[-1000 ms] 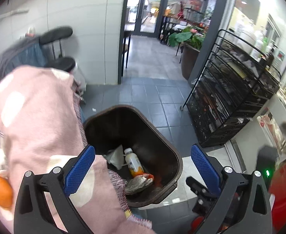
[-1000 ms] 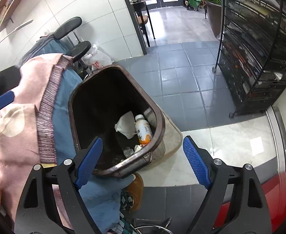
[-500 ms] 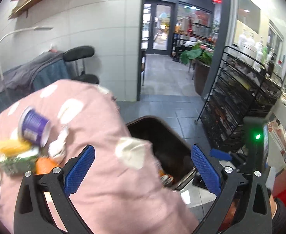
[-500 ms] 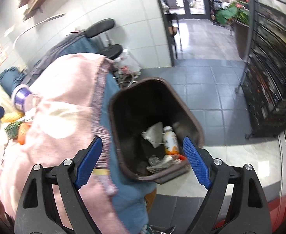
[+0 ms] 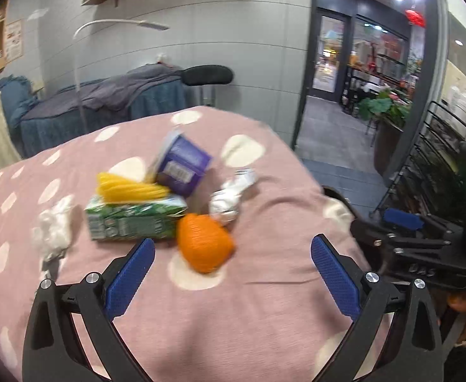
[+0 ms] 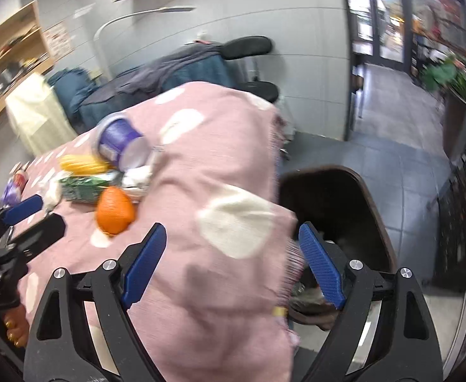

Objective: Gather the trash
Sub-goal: 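Return both grippers to the table and close the right on the orange, then grasp the white tissue with the left gripper while the right lifts the orange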

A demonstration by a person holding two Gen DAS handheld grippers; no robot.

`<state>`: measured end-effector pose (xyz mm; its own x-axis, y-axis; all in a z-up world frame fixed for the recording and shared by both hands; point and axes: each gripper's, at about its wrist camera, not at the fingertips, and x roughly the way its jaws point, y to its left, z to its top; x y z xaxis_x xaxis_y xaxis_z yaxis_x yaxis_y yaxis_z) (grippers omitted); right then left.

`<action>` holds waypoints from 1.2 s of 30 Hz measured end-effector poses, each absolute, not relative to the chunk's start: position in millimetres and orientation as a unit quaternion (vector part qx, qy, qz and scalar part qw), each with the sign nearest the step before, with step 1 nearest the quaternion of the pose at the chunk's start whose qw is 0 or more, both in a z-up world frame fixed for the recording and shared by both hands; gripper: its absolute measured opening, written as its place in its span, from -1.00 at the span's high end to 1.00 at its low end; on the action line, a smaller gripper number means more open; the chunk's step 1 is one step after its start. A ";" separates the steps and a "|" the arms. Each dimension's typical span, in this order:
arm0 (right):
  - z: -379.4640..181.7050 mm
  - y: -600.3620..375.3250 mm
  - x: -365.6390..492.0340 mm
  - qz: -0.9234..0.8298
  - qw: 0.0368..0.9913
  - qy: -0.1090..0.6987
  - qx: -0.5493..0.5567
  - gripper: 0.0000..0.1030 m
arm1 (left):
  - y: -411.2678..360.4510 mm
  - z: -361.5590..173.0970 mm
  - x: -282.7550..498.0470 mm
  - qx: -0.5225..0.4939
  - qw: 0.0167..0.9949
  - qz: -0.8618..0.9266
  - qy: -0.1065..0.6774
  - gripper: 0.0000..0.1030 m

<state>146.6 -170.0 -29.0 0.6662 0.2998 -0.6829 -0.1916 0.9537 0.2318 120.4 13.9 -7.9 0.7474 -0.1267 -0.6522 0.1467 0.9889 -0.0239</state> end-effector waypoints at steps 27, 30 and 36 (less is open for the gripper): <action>-80.0 15.2 236.8 0.254 0.801 0.538 -0.069 -0.13 | 183.7 -24.7 133.6 -0.048 0.915 0.096 0.389 -0.88; -81.4 14.0 241.7 0.254 0.799 0.542 -0.060 -0.06 | 195.8 -28.8 146.5 -0.054 0.910 0.097 0.398 -0.88; -73.0 2.9 234.8 0.257 0.804 0.534 -0.044 0.05 | 205.9 -38.9 176.9 -0.056 0.902 0.095 0.418 -0.49</action>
<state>234.8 2.9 -73.0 0.2974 0.3661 -0.8818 -0.4603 0.8641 0.2035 176.9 205.9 -38.9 0.6333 0.1239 -0.7640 -0.2171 0.9759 -0.0216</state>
